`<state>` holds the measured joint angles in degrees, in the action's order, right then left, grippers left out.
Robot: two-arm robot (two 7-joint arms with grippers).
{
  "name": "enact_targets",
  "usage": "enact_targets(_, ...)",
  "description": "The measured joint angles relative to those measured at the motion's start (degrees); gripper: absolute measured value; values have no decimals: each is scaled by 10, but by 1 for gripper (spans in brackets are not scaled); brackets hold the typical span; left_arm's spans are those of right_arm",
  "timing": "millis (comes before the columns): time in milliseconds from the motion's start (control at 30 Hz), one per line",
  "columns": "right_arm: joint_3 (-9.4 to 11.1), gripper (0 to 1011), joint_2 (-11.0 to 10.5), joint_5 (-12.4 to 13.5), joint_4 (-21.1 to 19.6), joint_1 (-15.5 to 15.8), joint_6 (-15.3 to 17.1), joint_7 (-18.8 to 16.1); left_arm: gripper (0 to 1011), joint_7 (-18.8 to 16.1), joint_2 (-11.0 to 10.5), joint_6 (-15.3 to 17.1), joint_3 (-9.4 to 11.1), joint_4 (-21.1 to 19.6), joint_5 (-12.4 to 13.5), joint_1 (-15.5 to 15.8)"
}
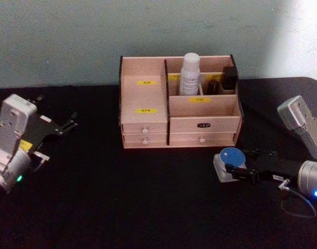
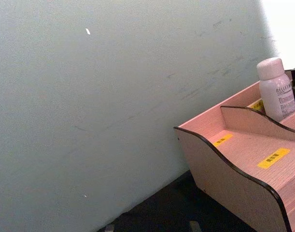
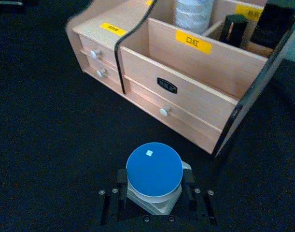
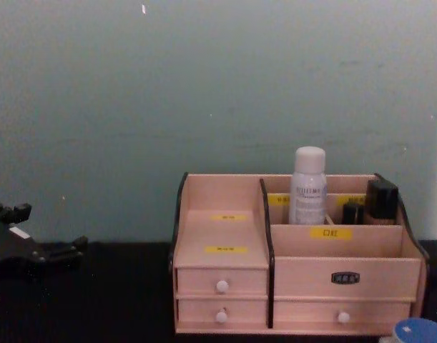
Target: Pick up the facial cleanser and watermelon frost from the table and place them into the tiered storage box.
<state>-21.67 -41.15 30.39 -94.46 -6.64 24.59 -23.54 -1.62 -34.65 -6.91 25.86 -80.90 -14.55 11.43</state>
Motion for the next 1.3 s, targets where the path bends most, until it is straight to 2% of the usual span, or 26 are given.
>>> enact_targets(500,1,685,-15,17,-14,-8,-40,-42,1001,0,0,0,0,0,0,0)
enact_targets(967,-22,684,-13,28,-17,-46,-65,-74,1001,0,0,0,0,0,0,0)
enact_targets(1300,-47,684,4,31,-1,-88,-87,-89,1001,0,0,0,0,0,0,0)
